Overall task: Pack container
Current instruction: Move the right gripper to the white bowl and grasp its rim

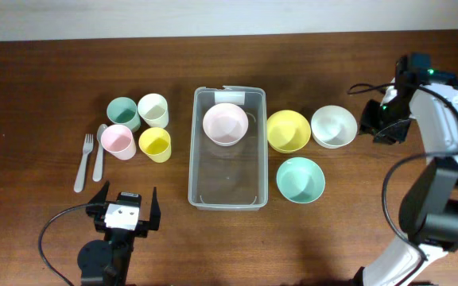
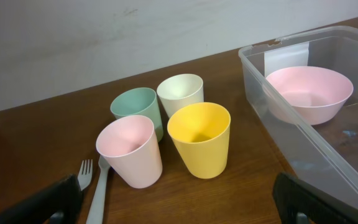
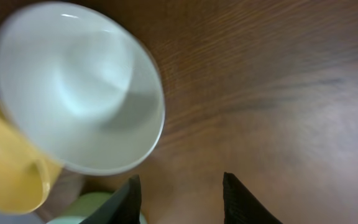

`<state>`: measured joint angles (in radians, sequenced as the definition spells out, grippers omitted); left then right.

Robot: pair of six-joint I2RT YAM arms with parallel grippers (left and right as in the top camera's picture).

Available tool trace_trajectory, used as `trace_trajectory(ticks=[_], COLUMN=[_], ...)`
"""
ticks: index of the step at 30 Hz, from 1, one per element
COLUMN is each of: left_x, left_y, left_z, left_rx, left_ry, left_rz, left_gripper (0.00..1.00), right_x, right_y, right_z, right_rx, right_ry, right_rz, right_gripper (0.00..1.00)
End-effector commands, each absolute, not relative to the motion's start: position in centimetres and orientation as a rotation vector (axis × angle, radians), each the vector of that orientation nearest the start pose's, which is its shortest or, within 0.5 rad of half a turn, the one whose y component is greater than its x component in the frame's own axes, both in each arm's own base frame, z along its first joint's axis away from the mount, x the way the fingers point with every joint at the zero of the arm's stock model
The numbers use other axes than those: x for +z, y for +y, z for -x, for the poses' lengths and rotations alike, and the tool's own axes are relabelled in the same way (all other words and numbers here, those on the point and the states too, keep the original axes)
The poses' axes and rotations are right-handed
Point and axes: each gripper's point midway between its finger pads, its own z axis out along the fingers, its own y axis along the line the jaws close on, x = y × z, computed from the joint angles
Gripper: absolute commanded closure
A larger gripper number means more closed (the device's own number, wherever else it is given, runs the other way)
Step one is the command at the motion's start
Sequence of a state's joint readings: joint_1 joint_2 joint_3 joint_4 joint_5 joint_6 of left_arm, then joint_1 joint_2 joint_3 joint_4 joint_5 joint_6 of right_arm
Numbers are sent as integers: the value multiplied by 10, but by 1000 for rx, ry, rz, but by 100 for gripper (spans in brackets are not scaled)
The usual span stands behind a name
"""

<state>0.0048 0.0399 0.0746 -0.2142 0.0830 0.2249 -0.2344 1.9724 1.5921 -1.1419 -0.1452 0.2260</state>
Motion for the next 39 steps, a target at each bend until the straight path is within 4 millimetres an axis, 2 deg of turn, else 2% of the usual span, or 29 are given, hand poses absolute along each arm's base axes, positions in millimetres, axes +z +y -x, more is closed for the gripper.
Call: trace_trajectory(ticks=[1, 7, 11, 12, 13, 18, 21, 25, 28, 31, 34, 37, 39], left_x=[147, 147, 147, 147, 147, 147, 147, 147, 147, 147, 147, 147, 147], left_y=[-16, -16, -16, -16, -16, -16, -16, -16, -16, -16, -16, -16, -16], left_z=[-240, -240, -240, -240, -240, -240, -240, -240, -240, -240, -240, -240, -240], left_rx=[88, 87, 88, 88, 87, 88, 88, 88, 88, 88, 87, 88, 88], left_ry=[1727, 1727, 1727, 1727, 1727, 1727, 1727, 1727, 1727, 1727, 1727, 1727, 1727], left_rz=[-272, -272, -272, -272, -272, -272, -272, -272, -272, -272, -272, -272, -272], left_gripper=[0, 0, 0, 0, 0, 0, 0, 0, 0, 0, 0, 0, 0], right_x=[51, 33, 28, 27, 26, 15, 8, 9, 9, 13, 26, 55, 86], right_y=[-52, -45, -46, -46, -46, -43, -39, -42, -50, -65, -80, -88, -83], right_z=[-380, -390, -394, -396, -397, -396, -399, -403, -404, -400, -396, -398, -404], right_rx=[349, 435, 436, 439, 439, 477, 518, 515, 510, 509, 505, 522, 589], right_ry=[3060, 3051, 3036, 3027, 3023, 3034, 3031, 3009, 2991, 2968, 2934, 2862, 2780], right_rz=[-593, -568, -570, -579, -590, -637, -639, -655, -720, -782, -827, -824, -762], right_gripper=[62, 62, 72, 78, 80, 80, 86, 96, 96, 96, 96, 96, 96])
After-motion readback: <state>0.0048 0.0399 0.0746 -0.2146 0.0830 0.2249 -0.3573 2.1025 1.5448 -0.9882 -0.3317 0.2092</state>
